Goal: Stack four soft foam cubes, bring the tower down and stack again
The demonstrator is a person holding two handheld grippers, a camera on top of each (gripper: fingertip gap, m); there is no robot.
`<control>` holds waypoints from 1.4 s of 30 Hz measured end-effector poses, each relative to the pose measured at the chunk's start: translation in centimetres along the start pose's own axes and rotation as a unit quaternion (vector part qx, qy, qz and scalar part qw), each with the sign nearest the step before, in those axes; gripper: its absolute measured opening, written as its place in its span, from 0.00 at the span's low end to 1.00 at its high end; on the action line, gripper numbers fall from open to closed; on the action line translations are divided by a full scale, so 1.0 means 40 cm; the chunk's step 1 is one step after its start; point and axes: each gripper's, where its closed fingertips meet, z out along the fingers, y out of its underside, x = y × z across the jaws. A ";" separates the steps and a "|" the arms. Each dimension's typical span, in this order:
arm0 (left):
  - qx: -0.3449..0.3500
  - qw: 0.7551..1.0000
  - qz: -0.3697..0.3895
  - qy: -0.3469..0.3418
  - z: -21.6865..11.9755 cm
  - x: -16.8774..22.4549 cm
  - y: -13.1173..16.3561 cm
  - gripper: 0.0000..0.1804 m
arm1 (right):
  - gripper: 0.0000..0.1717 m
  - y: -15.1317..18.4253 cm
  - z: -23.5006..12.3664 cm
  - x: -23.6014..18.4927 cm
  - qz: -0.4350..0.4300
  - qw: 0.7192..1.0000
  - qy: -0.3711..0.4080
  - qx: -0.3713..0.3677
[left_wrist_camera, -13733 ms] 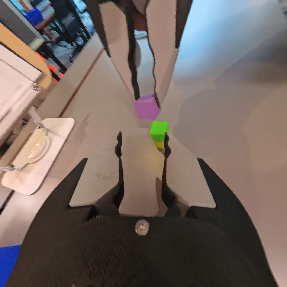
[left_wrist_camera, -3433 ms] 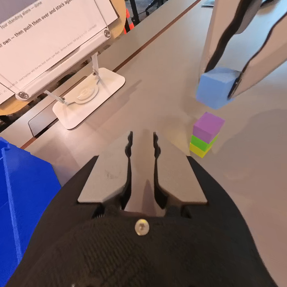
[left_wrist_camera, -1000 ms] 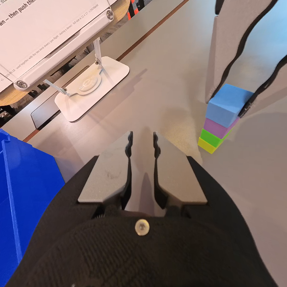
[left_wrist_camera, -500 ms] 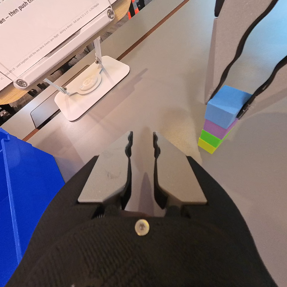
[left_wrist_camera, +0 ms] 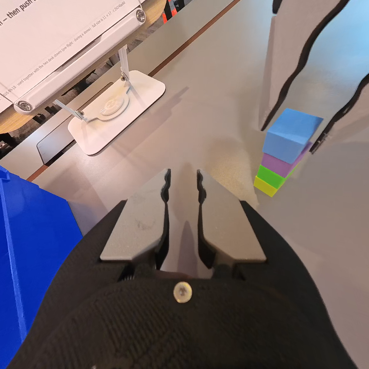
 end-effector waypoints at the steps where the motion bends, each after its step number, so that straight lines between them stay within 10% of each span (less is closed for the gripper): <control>1: 0.000 1.000 0.001 0.000 0.000 0.000 0.000 0.13 | 0.19 0.000 -0.001 0.001 0.001 1.000 0.001 0.001; 12: 0.003 1.000 -0.009 0.015 -0.001 0.007 -0.001 0.16 | 0.20 -0.044 -0.119 0.041 0.057 0.987 0.062 0.138; 24: -0.015 0.999 0.005 0.036 0.015 0.037 0.019 0.18 | 0.15 0.108 -0.140 0.111 0.263 0.882 0.200 0.335; 42: -0.038 0.987 -0.075 -0.138 0.049 -0.114 0.122 0.00 | 0.00 0.019 -0.051 -0.137 0.047 0.908 0.019 0.415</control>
